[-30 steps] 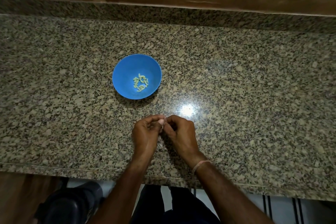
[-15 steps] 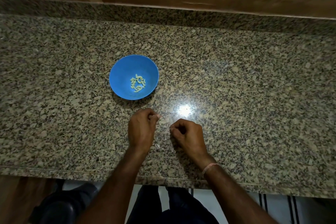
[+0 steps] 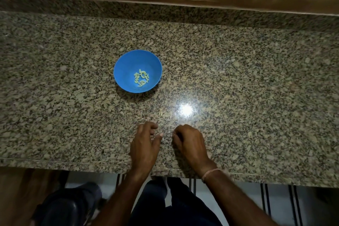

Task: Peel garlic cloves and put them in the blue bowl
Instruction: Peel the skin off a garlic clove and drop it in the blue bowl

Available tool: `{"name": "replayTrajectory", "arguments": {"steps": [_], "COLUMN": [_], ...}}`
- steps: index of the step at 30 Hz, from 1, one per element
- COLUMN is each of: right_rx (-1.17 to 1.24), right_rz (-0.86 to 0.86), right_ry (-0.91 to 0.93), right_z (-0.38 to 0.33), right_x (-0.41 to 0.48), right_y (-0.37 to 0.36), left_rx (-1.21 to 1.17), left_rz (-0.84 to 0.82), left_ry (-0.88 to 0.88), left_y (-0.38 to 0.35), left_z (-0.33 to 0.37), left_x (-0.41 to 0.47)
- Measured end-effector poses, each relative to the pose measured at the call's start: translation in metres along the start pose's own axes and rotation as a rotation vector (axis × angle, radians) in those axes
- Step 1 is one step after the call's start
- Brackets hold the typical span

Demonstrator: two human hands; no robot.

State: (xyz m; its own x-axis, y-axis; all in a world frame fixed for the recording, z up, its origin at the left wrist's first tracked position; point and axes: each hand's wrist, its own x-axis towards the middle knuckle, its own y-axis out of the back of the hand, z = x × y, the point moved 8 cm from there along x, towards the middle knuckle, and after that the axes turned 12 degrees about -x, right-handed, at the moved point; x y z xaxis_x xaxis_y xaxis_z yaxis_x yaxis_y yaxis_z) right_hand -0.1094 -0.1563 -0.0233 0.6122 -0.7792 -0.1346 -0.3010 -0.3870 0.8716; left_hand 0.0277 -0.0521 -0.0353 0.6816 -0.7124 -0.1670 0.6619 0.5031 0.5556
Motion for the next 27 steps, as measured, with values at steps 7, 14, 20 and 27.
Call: {"name": "replayTrajectory", "arguments": {"steps": [7,14,20,27], "right_rx": [-0.119,0.667,1.007,0.625], "right_rz": [0.038,-0.051,-0.148,0.02], "right_ry": [0.008,-0.302,-0.467,-0.247], "right_z": [-0.01,-0.003,-0.003,-0.014], "right_x": [-0.008,-0.015,-0.035,-0.03], "right_y": [-0.007,-0.01,-0.022,-0.002], "left_rx": [0.018,-0.406,-0.592,-0.727], "left_rz": [-0.074,-0.128,-0.3,-0.394], "left_ry": [-0.069,0.198,0.195,0.459], "left_y": [-0.002,-0.012,-0.004,-0.007], "left_z": [0.002,-0.016,-0.007,-0.009], "left_x": [0.0,-0.007,-0.013,-0.011]}}
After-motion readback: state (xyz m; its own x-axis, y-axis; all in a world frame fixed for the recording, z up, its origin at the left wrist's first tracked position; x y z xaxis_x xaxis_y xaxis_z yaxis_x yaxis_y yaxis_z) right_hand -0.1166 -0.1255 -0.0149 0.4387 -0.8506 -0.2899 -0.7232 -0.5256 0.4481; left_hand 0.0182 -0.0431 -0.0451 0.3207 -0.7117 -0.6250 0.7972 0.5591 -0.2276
